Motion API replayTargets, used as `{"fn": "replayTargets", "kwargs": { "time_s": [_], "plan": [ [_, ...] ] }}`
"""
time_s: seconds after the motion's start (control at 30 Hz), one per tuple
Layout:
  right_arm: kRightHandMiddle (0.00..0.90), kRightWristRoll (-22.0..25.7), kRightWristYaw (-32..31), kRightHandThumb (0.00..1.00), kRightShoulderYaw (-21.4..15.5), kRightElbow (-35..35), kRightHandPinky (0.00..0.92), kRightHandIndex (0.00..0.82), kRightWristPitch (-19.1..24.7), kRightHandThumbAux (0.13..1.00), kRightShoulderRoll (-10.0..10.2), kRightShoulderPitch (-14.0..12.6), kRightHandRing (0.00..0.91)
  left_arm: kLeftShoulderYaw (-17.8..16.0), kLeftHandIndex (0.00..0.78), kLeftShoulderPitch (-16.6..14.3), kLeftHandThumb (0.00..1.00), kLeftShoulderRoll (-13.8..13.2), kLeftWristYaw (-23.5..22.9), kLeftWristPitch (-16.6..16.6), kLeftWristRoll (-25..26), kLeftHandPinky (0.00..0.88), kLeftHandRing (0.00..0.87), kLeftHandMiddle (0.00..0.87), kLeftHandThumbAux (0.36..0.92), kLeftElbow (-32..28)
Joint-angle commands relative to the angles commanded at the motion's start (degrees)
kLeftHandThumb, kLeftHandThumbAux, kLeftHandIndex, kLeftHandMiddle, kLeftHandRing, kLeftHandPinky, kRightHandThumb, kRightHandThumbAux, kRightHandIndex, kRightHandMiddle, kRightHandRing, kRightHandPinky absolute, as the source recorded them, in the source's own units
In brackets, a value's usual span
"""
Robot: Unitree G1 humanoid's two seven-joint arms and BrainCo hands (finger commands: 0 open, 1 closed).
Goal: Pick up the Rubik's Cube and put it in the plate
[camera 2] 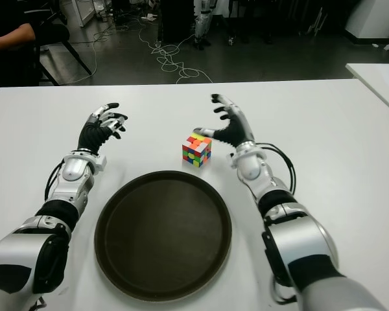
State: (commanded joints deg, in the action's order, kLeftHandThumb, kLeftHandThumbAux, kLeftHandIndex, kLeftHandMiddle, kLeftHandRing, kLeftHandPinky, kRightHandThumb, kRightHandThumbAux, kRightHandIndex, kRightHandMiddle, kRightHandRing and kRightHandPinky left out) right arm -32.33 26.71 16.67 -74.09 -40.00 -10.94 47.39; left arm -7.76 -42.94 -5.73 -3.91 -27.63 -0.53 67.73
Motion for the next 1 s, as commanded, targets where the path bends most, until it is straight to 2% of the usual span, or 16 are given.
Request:
{"fn": "replayTargets", "kwargs": {
  "time_s": [0.13,0.43,1.0],
  "plan": [
    [0.147,-5.0,4.7,0.001,4.5,-0.1,0.215,0.118,-0.1,0.734,-0.9,0.4,0.18,0.0,0.214,0.0,0.31,0.0,-0.2,-0.2,0.1,0.568,0.493,0.39,0.67,0.0],
    [0.114,-9.0,9.8,0.0,9.2,-0.4,0.201,0.078,0.9,0.763,-1.5,1.1,0.158,-0.2,0.22,0.1,0.304,0.0,-1.0,-0.5,0.4,0.567,0.491,0.397,0.679,-0.1],
    [0.127,-9.4,11.6,0.0,11.5,-1.0,0.214,0.086,3.6,0.758,-1.3,2.0,0.171,0.1,0.221,-0.2,0.328,0.1,-0.3,-0.5,-0.1,0.567,0.49,0.387,0.668,0.2]
  ]
}}
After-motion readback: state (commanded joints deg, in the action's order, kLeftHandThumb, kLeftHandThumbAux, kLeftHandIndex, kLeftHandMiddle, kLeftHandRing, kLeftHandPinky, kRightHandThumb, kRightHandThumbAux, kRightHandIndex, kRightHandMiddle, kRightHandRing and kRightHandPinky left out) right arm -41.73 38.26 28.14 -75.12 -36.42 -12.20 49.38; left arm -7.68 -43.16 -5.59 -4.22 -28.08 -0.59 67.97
